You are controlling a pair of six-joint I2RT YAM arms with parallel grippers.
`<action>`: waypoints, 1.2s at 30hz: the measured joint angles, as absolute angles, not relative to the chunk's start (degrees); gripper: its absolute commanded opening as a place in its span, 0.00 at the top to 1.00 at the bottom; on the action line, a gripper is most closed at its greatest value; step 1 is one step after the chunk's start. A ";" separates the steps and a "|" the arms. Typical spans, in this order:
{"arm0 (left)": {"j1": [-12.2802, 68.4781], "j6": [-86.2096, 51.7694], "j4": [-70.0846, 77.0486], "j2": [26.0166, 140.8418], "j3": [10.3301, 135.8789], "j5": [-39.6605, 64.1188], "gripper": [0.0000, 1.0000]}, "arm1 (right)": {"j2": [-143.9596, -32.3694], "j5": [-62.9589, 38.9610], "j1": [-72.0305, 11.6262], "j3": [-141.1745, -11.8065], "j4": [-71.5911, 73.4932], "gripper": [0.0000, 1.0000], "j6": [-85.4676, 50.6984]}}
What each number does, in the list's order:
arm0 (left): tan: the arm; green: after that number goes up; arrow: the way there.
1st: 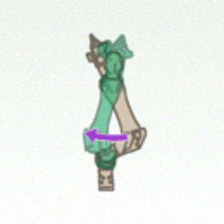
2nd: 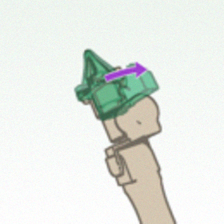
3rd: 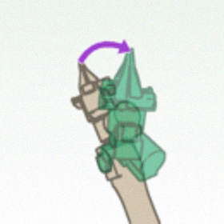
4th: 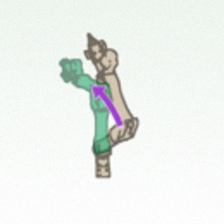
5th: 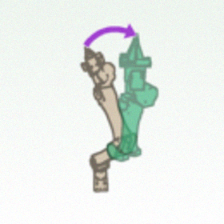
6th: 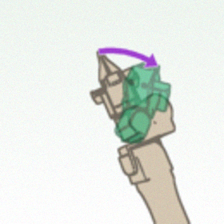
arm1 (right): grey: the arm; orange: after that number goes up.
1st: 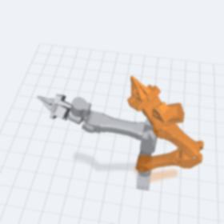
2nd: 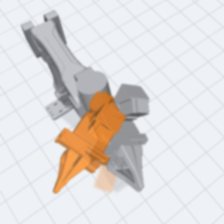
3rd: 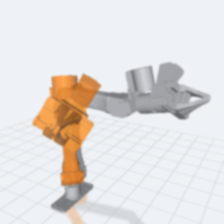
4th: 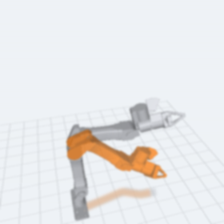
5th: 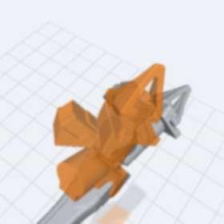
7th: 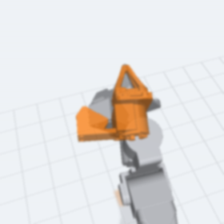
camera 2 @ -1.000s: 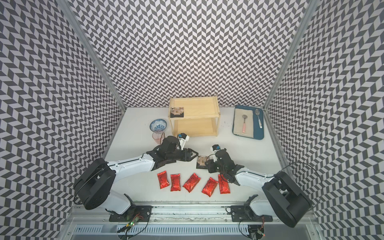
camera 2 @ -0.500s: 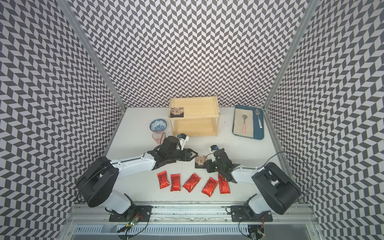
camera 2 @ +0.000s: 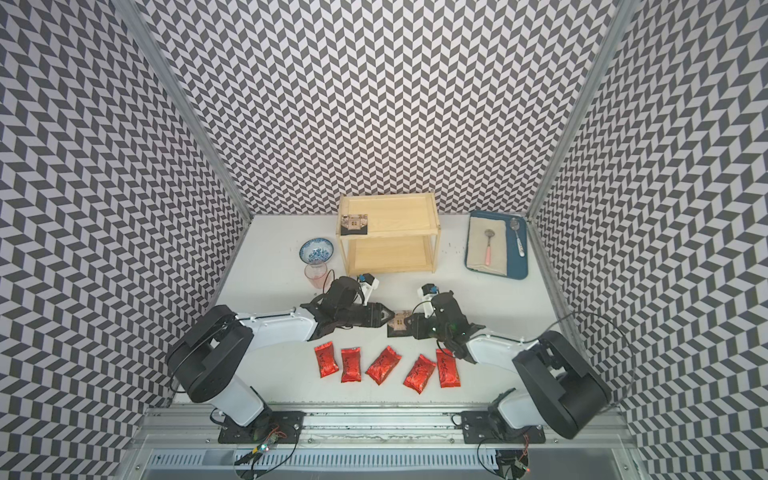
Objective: Place the tea bags on the shelf by color
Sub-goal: Pick up the tea bag from the center of the board.
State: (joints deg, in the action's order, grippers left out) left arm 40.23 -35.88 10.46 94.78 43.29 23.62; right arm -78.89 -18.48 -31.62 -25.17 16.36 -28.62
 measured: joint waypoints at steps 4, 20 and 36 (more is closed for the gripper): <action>40.53 -35.92 11.49 97.10 43.29 24.75 0.52 | -76.86 -22.52 -28.53 -25.06 16.53 0.71 -29.45; 41.65 -35.86 12.91 100.55 45.28 26.17 0.52 | -82.56 -33.04 -23.66 -21.74 19.84 0.70 -31.53; 41.60 -35.88 14.13 102.76 45.28 26.74 0.52 | -86.41 -36.23 -21.50 -21.76 22.17 0.69 -33.74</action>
State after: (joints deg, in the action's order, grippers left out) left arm 41.60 -35.88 14.13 102.76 45.28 26.74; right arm -86.41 -36.23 -21.50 -21.76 22.17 -33.74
